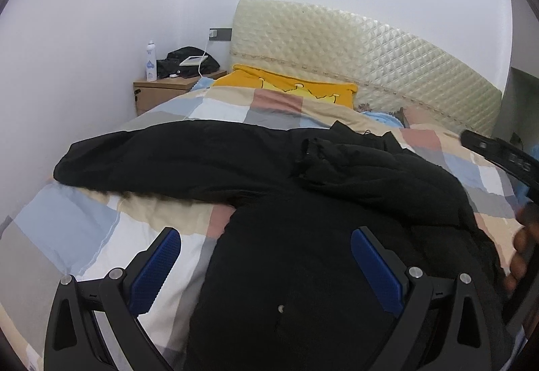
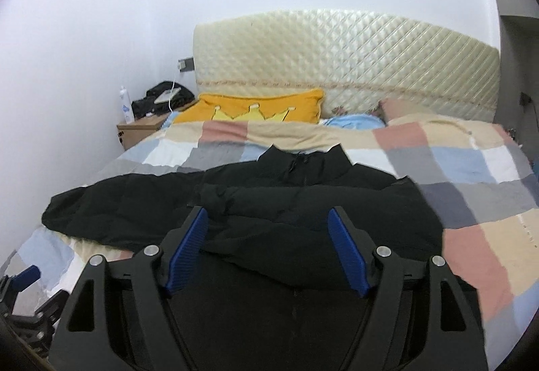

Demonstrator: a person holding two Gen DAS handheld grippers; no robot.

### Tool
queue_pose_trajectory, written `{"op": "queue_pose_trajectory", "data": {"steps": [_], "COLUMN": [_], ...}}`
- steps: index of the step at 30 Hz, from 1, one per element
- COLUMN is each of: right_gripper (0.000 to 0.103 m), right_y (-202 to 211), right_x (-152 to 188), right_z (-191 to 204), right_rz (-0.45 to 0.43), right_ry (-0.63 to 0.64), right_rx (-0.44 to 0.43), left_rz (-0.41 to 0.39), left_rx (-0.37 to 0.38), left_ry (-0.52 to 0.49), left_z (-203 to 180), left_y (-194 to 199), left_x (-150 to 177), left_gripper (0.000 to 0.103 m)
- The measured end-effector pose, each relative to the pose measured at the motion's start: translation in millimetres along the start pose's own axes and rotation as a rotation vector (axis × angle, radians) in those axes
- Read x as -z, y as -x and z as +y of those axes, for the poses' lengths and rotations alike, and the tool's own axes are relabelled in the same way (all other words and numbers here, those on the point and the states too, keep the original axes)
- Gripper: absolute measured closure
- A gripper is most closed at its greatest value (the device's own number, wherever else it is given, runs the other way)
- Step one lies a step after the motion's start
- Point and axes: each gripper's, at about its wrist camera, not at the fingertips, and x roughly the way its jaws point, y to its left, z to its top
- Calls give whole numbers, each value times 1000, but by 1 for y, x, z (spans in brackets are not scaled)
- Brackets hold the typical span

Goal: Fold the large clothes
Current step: 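Open the right gripper and release the sleeve onto the jacket, then move the left gripper to the other sleeve cuff of the jacket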

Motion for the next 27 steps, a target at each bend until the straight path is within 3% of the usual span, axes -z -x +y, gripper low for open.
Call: {"op": "queue_pose_trajectory", "data": {"steps": [3,11,17,20,27], "right_gripper": [28,25,25,25,24], "right_y": [31,103,141,158,202], "right_x": [2,18,51,62,84], "right_z": [-8,-25,-33,-39,-34], "right_rz": [-14,-71,-64,-44,-82], "right_ry": [-2,9,29,-21,0], "right_rx": [-1,6,5,-30,29], "left_rz": [-13,-54,-49,-51,-76], "left_rx": [-10,57,90,102,110], "left_ry": [-22,-43,-52,-69,-122], "left_z": [-9,-25,-38,-44,-54], "left_y": [10,42,56,67,87], "left_x": [3,6,15,24,42], "left_gripper": [1,1,1,1,1]}}
